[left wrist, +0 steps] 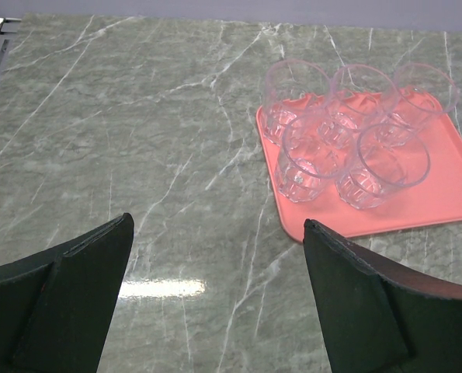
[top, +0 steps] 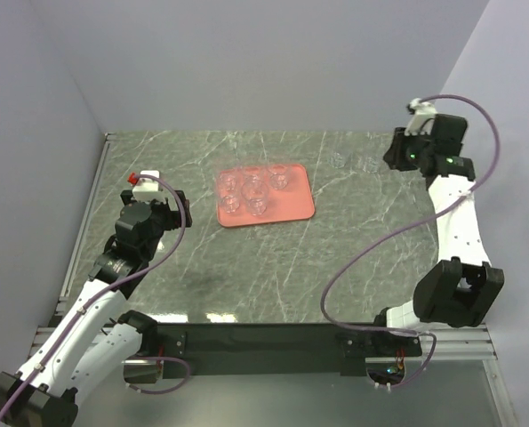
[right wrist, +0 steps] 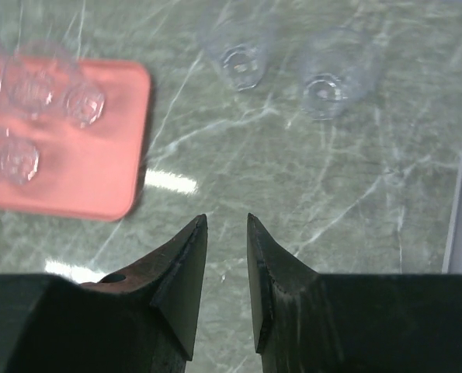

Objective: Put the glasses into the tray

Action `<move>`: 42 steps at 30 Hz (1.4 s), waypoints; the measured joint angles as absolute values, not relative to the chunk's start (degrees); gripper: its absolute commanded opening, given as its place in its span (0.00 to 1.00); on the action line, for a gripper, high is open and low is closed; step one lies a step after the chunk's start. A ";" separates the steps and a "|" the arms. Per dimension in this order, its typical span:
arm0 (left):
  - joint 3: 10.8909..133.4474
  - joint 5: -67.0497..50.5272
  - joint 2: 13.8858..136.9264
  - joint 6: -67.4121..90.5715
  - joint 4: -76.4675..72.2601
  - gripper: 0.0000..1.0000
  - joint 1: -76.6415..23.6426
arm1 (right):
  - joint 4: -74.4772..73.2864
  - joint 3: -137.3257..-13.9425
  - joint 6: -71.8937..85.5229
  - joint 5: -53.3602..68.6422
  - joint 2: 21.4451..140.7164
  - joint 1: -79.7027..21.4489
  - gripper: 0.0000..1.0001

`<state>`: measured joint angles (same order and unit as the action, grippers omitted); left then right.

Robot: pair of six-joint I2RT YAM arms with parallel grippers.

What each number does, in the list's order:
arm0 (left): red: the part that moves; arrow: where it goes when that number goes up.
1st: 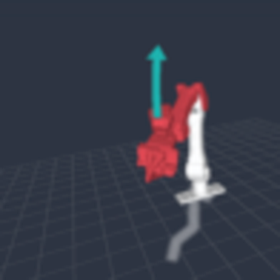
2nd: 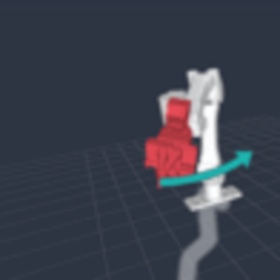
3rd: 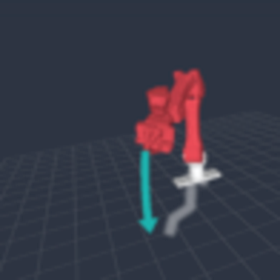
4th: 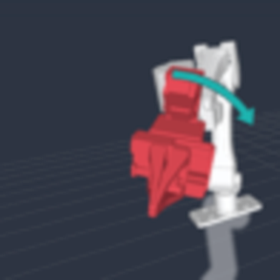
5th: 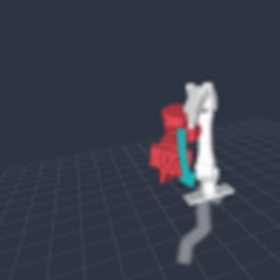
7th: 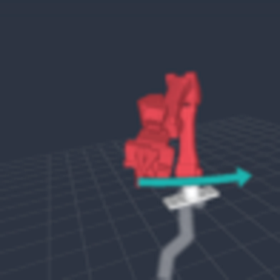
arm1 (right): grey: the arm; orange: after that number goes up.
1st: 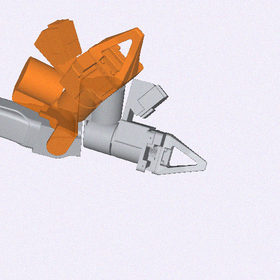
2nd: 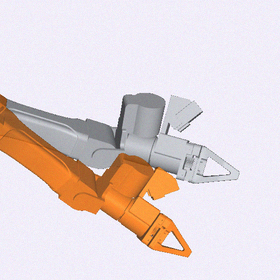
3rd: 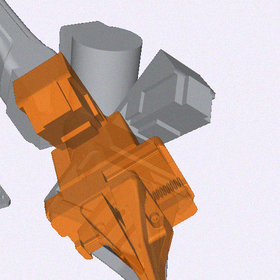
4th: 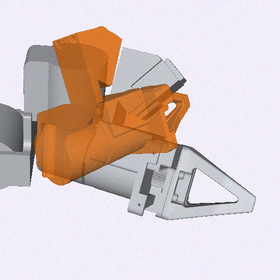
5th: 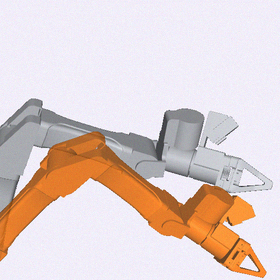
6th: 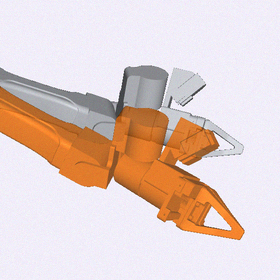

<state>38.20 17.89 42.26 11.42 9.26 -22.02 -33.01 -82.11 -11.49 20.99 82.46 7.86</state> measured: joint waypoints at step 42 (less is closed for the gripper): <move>38.17 17.67 45.65 11.20 9.23 0.96 -22.02 | -36.88 -120.09 11.99 15.29 130.13 15.81 0.47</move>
